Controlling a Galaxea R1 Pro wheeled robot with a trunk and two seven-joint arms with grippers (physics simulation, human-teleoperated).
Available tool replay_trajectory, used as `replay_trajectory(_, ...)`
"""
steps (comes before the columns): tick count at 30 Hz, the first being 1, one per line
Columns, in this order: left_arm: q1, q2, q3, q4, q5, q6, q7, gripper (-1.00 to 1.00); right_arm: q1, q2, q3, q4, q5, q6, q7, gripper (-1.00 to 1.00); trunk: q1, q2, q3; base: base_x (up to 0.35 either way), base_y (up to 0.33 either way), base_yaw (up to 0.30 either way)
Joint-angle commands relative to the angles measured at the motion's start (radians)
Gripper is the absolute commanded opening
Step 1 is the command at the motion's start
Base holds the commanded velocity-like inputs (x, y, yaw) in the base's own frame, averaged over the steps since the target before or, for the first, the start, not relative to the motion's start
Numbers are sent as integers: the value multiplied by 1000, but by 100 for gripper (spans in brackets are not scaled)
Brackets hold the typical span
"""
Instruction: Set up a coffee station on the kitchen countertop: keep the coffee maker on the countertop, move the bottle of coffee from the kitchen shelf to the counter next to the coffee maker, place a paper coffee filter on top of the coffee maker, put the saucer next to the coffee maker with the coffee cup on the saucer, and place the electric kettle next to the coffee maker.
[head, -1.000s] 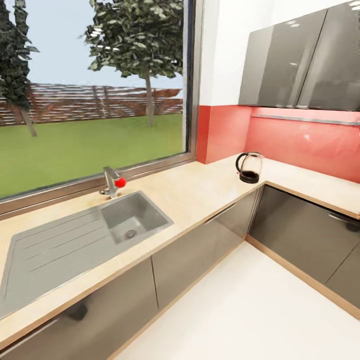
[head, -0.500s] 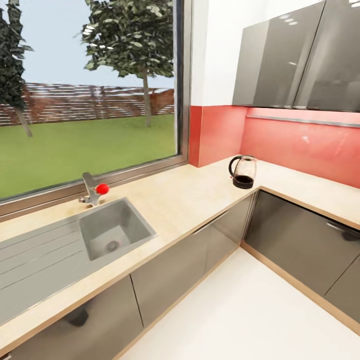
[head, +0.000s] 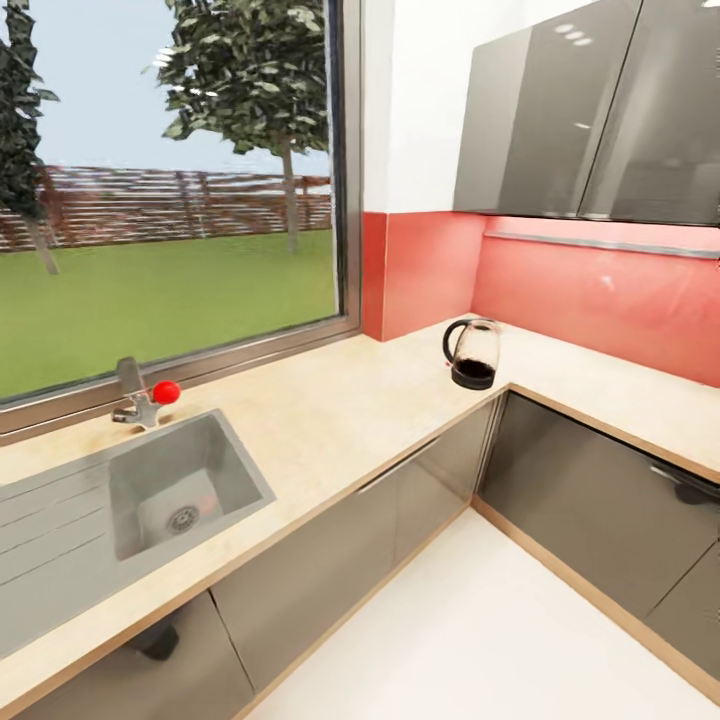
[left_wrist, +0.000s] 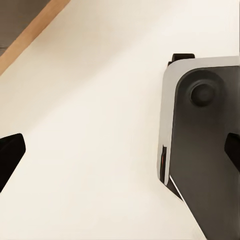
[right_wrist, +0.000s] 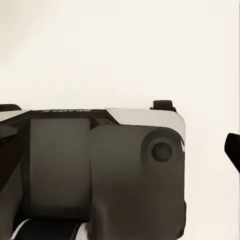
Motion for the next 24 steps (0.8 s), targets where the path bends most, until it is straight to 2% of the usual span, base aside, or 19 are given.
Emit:
replay_trajectory(1,-1,0,7,2,-10,-5,3,100,-1,0,8,0,-10,-1,4,100,1,-2,-2,184,-278,0)
replay_trajectory(16,-1,0,8,2,-10,-5,3,100,-1,0,6,0,-11,0,4,100,1,-2,-2,177,-284,0)
replay_trajectory(24,-1,0,8,2,-10,-5,3,100,-1,0,3,-1,-12,1,5,100,1,-2,-3,105,-308,12)
